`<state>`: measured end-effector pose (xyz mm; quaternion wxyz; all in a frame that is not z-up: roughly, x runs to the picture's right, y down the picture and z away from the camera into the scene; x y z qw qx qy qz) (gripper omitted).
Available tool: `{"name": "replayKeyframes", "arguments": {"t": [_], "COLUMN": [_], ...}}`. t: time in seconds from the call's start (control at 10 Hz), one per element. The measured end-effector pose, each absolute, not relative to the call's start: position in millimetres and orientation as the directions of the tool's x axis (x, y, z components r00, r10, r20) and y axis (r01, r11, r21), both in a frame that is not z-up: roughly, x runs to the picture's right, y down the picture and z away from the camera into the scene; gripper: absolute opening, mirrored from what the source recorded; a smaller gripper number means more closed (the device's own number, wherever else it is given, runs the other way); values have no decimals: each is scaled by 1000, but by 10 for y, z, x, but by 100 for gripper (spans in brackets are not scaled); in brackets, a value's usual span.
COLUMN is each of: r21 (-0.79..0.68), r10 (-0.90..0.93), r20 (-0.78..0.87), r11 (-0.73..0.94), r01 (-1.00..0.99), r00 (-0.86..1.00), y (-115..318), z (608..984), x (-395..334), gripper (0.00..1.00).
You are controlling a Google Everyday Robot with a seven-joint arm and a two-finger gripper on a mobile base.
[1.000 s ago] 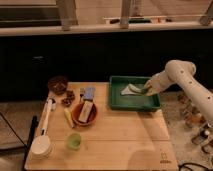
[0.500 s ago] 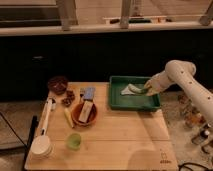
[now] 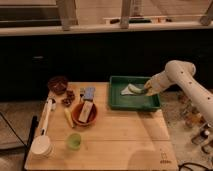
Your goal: Place pepper in tray
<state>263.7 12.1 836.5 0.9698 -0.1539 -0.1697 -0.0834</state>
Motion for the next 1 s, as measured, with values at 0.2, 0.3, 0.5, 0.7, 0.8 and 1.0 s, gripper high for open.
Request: {"name": "replayKeyframes", "arguments": {"t": [0.2, 0.3, 0.5, 0.7, 0.8, 1.0], "r21": [-259, -254, -249, -245, -244, -241], "r10": [-122, -130, -140, -149, -152, -158], "r20": [361, 363, 366, 366, 367, 370], "r11": [939, 939, 938, 937, 937, 935], "r01": [225, 232, 242, 250, 252, 259], "r00": [925, 923, 920, 918, 918, 916], "y": [72, 50, 27, 8, 2, -13], "z": [8332, 8312, 8295, 8286, 8283, 8284], "x": [2554, 2517, 2467, 2431, 2416, 2374], "gripper": [55, 68, 80, 80, 80, 80]}}
